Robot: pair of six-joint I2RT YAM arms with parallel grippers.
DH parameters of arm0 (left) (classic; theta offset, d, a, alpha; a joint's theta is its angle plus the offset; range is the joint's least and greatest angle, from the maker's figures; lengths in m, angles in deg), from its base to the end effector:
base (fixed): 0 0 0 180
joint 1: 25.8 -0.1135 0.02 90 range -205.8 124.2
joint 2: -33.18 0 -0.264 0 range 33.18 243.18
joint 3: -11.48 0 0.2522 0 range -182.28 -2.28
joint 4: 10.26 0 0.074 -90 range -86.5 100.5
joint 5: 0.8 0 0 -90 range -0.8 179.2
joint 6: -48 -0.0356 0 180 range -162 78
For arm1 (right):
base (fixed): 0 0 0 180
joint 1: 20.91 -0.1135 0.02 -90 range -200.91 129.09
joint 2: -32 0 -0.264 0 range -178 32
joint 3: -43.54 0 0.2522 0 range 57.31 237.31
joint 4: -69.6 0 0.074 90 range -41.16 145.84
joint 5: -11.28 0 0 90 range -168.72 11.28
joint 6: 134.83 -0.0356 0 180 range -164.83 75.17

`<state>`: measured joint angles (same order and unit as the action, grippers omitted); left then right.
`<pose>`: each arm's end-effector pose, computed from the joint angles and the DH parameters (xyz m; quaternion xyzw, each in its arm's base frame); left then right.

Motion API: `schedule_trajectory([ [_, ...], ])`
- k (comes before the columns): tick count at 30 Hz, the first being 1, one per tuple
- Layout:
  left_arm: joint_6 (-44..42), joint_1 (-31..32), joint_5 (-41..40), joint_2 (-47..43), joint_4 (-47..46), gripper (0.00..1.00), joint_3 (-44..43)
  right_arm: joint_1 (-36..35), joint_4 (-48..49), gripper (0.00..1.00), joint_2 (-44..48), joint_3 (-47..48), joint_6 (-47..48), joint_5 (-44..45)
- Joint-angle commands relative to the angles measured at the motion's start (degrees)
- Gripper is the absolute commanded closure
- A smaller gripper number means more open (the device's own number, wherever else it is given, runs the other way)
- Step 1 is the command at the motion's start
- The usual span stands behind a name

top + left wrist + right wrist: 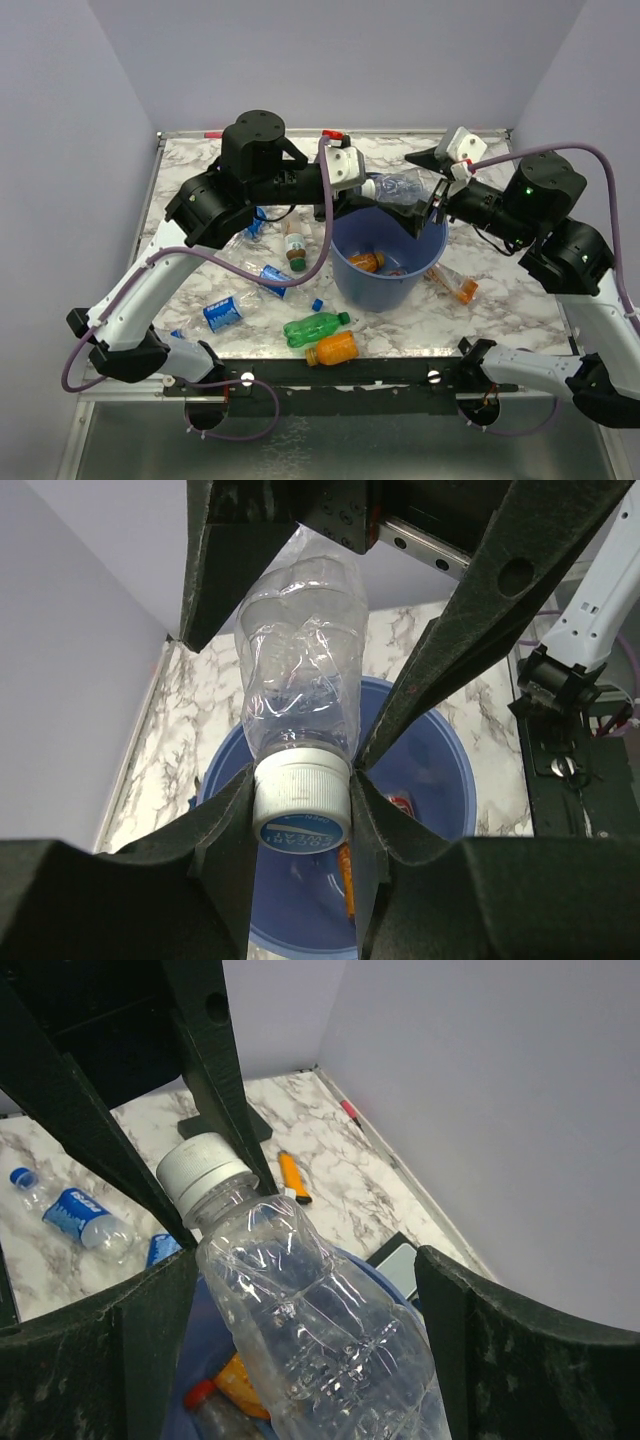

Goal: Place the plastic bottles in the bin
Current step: Place the plastic bottle in the trash bin.

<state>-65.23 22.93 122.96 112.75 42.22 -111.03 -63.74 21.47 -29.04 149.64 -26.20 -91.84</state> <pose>0.1560 -0.2077 0.5278 0.5810 0.4810 -0.3526 0.5539 0.1257 0.1275 0.5172 -0.4360 0.5796 0.2243 0.6508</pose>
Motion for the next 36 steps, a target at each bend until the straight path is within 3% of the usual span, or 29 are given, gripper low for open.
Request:
schedule_trajectory([
  [1,2.85,1.55,4.65,-2.91,-6.72,1.0,-1.0,-2.05,-3.36,0.12,-2.56,0.42,3.42,10.06],
  [6,1.88,1.57,2.01,-5.48,-6.74,1.0,2.38,-2.88,-8.15,0.13,-5.27,3.38,5.72,12.58],
  [12,1.82,1.55,-1.46,-7.73,-6.73,1.0,6.43,-7.78,-11.45,0.11,-7.13,4.04,9.08,24.0],
  [20,3.19,1.55,-0.84,-9.41,-6.72,1.0,8.8,-11.35,-10.01,0.12,-7.11,3.26,13.55,33.38],
  [23,3.69,1.55,-0.13,-9.72,-6.72,1.0,9.35,-11.59,-8.56,0.2,-6.89,2.5,14.73,34.4],
  [29,4.7,1.55,-0.11,-10.77,-7.7,1.0,11.16,-11.74,-4.84,0.57,-4.29,0.87,13.29,30.61],
  [31,5.36,1.54,-0.31,-11.4,-8.83,0.84,12.17,-11.75,-3.58,0.64,-3.34,0.18,12.18,28.66],
  [33,6.28,1.54,-1.38,-12.67,-11.2,0.51,13.9,-11.75,-2.66,0.68,-2.42,-0.07,10.5,26.51],
  [34,7.54,1.55,-3.05,-13.54,-13.41,0.26,15.17,-11.74,-1.93,0.68,-1.9,-0.32,9.29,25.59],
  [35,8.95,1.57,-5.14,-14.75,-16.41,0.12,16.73,-11.74,-1.06,0.68,-1.55,-0.42,7.52,25.06],
  [36,10.42,1.57,-7.38,-16.49,-19.44,0.09,18.69,-11.75,-0.06,0.68,-1.35,-0.28,5.14,25.04],
])
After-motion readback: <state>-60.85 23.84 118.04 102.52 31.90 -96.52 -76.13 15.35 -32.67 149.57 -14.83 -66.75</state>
